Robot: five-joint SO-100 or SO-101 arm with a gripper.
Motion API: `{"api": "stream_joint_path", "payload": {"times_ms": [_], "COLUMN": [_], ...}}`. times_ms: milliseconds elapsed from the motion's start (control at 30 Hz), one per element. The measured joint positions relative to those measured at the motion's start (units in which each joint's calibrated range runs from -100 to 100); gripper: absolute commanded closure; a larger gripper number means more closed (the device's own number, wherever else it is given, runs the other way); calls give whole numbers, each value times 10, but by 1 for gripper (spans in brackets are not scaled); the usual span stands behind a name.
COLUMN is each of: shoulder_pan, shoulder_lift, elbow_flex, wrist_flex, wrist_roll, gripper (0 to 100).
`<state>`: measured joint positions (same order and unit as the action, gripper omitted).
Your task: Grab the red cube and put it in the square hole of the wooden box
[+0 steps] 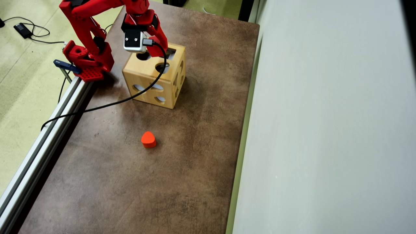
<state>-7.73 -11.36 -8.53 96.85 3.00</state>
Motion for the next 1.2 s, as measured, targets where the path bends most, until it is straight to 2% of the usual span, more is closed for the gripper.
{"api": "stream_joint_path", "payload": {"times_ms": [200,500,1200], "shoulder_pan": [-1,-1,-45], "shoulder_lift": [0,24,95], "elbow_flex": [-3,-9,-9], "wrist_flex": [0,-23,-42], "wrist_roll": [-42,-76,-84], "gripper": [97,97,97]}}
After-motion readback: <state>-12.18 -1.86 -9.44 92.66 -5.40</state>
